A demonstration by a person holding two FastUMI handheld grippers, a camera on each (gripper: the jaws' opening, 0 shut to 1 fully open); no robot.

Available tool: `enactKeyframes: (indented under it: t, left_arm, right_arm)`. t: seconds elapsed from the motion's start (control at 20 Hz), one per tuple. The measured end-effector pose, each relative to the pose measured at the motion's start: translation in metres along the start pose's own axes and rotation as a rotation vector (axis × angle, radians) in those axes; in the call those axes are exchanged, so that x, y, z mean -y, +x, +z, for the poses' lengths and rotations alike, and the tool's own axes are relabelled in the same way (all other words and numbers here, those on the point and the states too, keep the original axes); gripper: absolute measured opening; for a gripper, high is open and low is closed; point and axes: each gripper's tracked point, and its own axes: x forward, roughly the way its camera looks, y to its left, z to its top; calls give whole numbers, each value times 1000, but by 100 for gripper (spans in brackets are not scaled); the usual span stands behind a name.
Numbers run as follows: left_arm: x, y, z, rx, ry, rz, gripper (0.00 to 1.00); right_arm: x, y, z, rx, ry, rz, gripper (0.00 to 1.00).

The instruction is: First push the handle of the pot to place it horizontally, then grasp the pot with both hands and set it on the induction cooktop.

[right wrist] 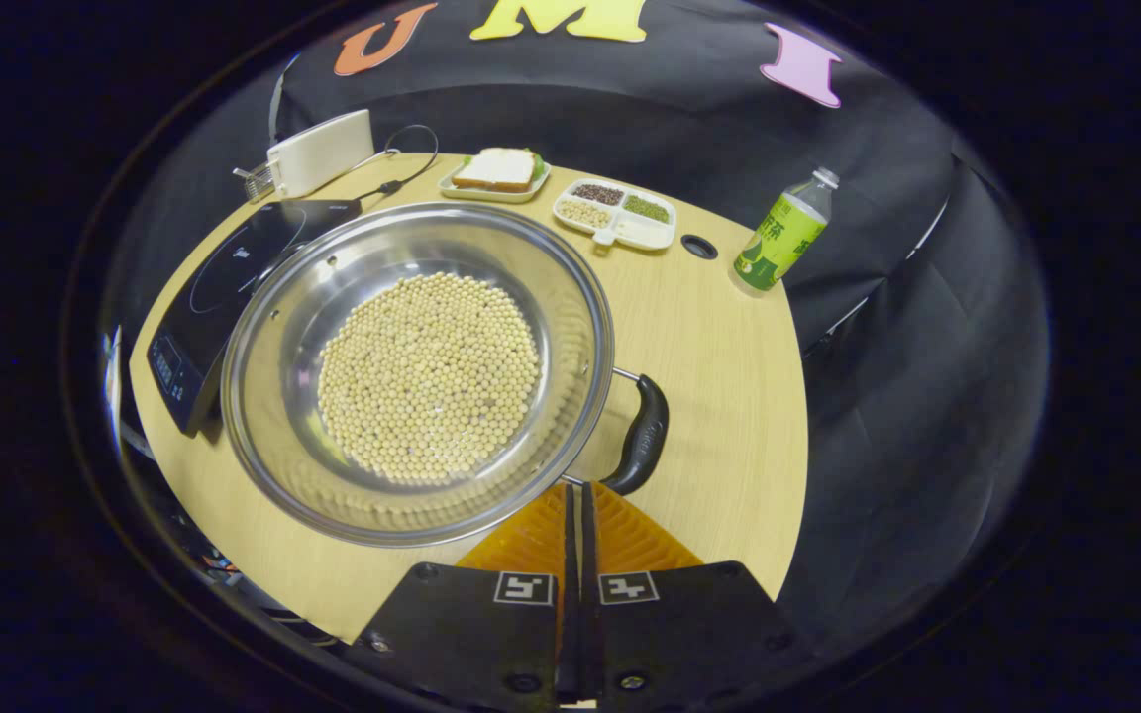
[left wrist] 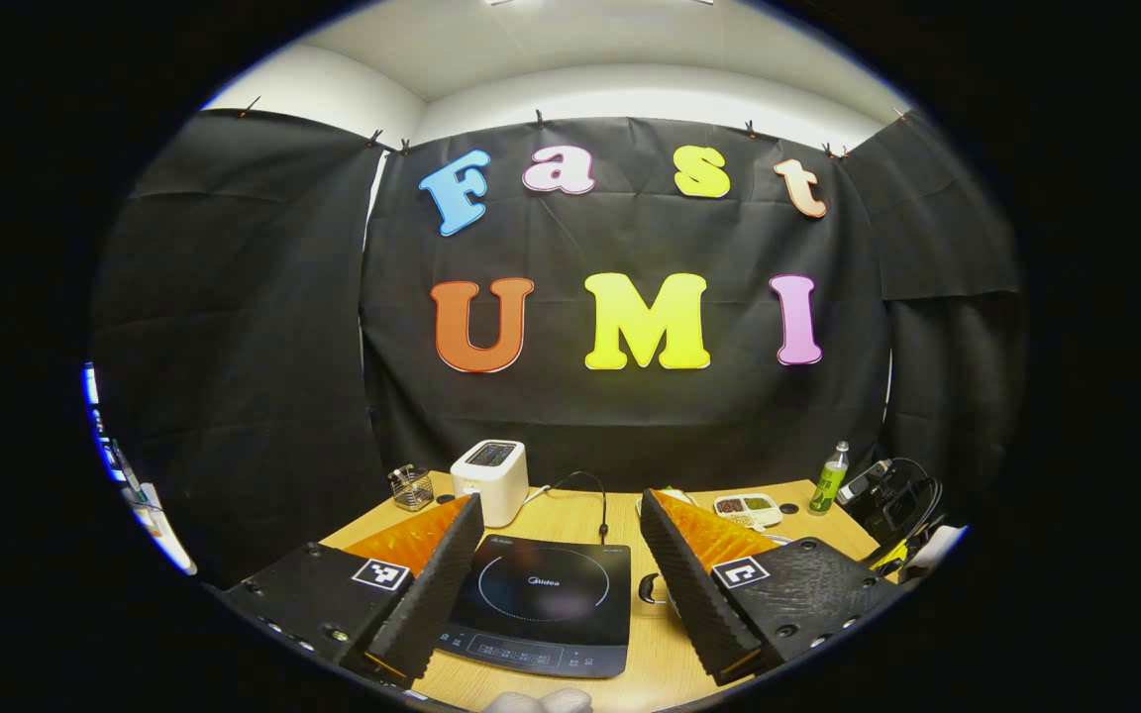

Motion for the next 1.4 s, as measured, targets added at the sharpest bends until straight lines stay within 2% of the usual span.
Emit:
enactKeyframes:
  t: [0.3, 0.35, 0.4, 0.5, 0.65, 0.7, 0.85, 0.9, 0.95, 1.0, 1.15, 1.2, 1.25, 1.4]
  left_arm:
    - [8, 3, -6, -14, 14, 11, 95]
    - [10, 6, -7, -17, 17, 8, 95]
    - [13, 8, -9, -18, 21, 4, 95]
    - [19, 10, -11, -20, 30, -12, 95]
    - [30, 20, -19, -19, 36, -50, 95]
    - [35, 23, -23, -19, 33, -67, 95]
    - [51, 32, -39, -46, 38, -114, 95]
    - [57, 35, -47, -60, 45, -133, 95]
    - [63, 40, -53, -65, 53, -151, 95]
    - [69, 44, -59, -74, 59, -163, 95]
    - [86, 60, -87, -115, 71, -197, 95]
    - [91, 66, -96, -136, 68, -204, 96]
    - [96, 72, -106, -159, 60, -209, 96]
    - [109, 89, -138, -241, 37, -217, 96]
  right_arm:
    - [5, -3, 3, 22, 19, 1, 0]
    - [6, -5, 2, 37, 30, -2, 4]
    - [8, -10, 2, 47, 37, -6, 0]
    - [12, -17, 0, 75, 47, -13, 1]
    - [18, -31, -3, 120, 62, -17, 11]
    - [25, -39, -2, 150, 72, -35, 19]
    - [32, -56, 4, 224, 132, -54, 89]
    - [32, -61, 6, 245, 157, -45, 91]
    - [32, -63, 8, 257, 179, -39, 100]
    - [33, -64, 9, 268, 199, -29, 97]
    - [35, -63, 14, 284, 236, -18, 97]
    - [34, -61, 16, 285, 244, -11, 100]
    - [33, -59, 19, 286, 248, -5, 97]
    - [27, -50, 27, 287, 243, 13, 97]
